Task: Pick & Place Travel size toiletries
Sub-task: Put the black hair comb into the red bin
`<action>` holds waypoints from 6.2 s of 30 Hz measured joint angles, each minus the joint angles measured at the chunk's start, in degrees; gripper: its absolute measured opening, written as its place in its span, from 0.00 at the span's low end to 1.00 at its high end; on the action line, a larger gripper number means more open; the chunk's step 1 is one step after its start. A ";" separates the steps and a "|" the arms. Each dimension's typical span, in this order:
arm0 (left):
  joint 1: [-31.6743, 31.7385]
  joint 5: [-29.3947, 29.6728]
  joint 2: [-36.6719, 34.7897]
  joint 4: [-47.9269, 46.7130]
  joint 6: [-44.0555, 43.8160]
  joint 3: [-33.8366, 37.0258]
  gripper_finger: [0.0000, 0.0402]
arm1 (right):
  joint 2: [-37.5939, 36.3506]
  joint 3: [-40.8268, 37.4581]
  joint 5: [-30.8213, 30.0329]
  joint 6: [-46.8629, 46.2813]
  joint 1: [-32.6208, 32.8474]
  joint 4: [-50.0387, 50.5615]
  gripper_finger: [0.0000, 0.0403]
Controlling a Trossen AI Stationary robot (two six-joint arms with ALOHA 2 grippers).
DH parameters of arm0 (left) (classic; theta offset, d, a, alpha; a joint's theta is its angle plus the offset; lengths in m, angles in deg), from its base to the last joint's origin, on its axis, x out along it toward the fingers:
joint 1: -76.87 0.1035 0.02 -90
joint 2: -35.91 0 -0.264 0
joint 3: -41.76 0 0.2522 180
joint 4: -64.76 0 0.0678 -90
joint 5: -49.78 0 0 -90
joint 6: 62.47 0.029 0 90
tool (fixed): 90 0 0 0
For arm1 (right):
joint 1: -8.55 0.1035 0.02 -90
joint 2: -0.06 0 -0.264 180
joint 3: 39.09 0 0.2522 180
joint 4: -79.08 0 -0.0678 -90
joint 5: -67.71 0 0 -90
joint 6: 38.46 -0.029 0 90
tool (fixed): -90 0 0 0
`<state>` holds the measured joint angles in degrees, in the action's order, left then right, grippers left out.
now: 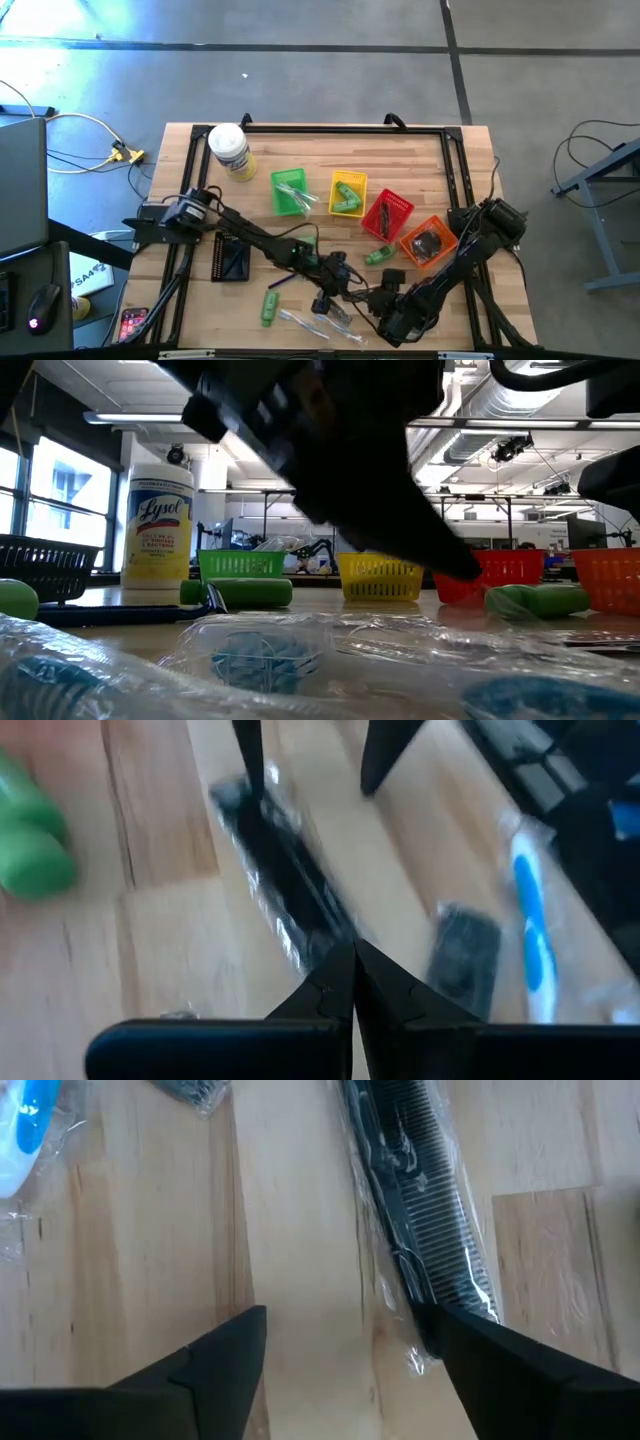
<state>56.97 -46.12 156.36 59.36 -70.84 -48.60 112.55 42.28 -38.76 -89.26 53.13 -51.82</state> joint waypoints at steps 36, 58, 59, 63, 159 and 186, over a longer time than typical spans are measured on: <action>0.07 0.16 3.98 -2.01 3.47 -0.37 0.00 | -0.94 -0.22 -2.95 14.30 -6.13 2.24 0.55; 0.07 0.18 4.06 -3.63 4.29 -0.15 0.00 | 1.66 0.11 12.44 26.79 -13.20 -1.75 0.31; 0.03 0.19 4.06 -3.73 4.37 -0.15 0.00 | 1.66 0.11 12.38 27.00 -13.13 -1.79 0.28; 0.00 -0.05 4.06 -4.00 4.43 -0.11 0.00 | 1.66 0.22 12.64 27.25 -13.06 -2.17 0.16; 0.11 -0.72 2.42 -5.55 7.73 -0.07 0.00 | 4.42 3.11 6.18 26.61 -15.79 -2.09 0.66; 0.09 -0.82 2.34 -10.70 8.23 -0.31 0.00 | 4.55 3.43 5.10 22.73 -14.97 2.11 0.66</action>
<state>57.05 -46.94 158.69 48.66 -62.61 -48.90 117.09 45.72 -33.67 -66.53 38.15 -49.71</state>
